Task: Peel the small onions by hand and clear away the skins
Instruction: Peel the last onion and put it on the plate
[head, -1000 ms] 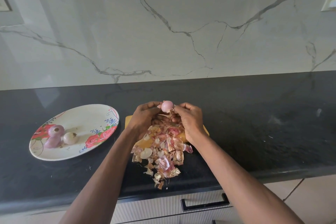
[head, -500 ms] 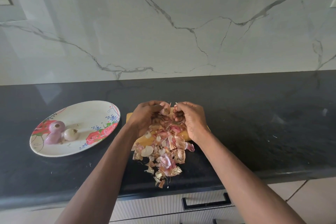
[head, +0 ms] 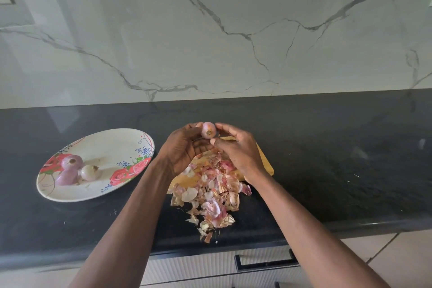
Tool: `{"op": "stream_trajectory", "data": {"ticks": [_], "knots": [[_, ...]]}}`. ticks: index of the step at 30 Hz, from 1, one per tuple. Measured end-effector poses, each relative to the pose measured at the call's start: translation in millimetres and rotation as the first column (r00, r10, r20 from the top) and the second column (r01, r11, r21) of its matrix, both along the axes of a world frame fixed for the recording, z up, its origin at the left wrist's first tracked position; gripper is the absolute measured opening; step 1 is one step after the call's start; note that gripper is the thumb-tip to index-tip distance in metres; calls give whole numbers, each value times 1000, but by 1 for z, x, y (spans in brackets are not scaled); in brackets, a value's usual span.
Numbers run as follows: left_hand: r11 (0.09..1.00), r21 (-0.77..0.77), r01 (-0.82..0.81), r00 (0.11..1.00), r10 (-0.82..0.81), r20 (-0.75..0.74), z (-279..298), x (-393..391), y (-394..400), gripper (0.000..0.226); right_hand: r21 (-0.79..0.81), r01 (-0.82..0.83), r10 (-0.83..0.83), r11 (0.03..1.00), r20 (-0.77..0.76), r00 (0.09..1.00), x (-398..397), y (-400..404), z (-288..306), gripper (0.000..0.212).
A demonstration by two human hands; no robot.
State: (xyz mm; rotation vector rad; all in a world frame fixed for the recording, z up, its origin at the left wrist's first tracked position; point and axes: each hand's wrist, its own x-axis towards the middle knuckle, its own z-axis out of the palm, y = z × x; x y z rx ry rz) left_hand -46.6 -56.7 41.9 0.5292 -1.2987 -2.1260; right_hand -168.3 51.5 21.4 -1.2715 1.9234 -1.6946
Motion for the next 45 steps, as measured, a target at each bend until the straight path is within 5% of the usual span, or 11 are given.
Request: {"op": "stream_trajectory", "data": {"ticks": [6, 9, 15, 20, 23, 37, 45], "knots": [[999, -9, 40, 998, -40, 49, -6, -7, 5, 9, -68, 88, -96, 994, -132, 987, 1, -2, -5, 51], [976, -216, 3, 990, 27, 136, -10, -8, 6, 14, -111, 86, -97, 990, -101, 990, 1, -1, -6, 47], [838, -487, -245, 941, 326, 88, -12, -1, -4, 17, -142, 105, -120, 984, -102, 988, 2, -1, -6, 48], [779, -613, -131, 980, 195, 39, -7, 4, -3, 28, -143, 94, -115, 985, -144, 983, 1, -1, -7, 55], [667, -743, -57, 986, 156, 64, -8, 4, 2, 28, -123, 79, -100, 989, -173, 980, 0, 1, -6, 57], [398, -911, -106, 947, 319, 29, -18, 3, 4, 20, -95, 54, -82, 994, -318, 945, -3, 3, -10, 42], [560, -808, -181, 935, 352, 34, -20, -3, 5, 17, -144, 23, -61, 989, -264, 963, -3, 2, -9, 46]]}}
